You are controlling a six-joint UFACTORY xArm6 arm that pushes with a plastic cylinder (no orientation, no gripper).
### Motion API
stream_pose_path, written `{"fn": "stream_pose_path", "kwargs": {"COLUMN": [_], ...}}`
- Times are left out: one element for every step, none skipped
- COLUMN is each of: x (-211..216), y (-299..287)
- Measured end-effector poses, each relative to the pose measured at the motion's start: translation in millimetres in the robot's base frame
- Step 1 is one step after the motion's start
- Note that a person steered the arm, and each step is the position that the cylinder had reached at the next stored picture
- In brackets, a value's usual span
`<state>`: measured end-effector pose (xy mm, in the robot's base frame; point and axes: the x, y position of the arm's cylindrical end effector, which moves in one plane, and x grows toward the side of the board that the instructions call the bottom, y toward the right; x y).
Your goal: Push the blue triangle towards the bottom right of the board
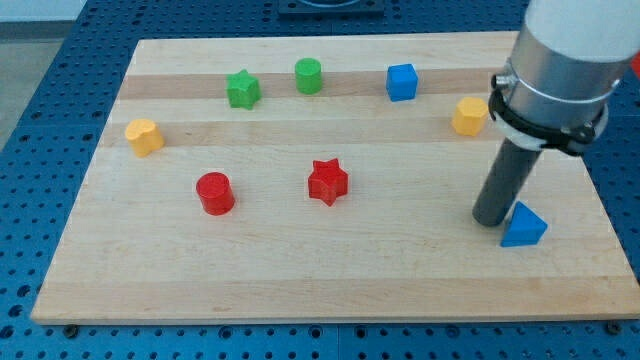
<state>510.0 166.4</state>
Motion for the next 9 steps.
{"fn": "stream_pose_path", "kwargs": {"x": [-17.8, -9.7, 16.5, 29.2, 2.0, -7.9, 5.7, 28.6, 31.8], "y": [5.7, 8.4, 8.4, 8.4, 8.5, 23.8, 49.0, 49.1, 49.1]}}
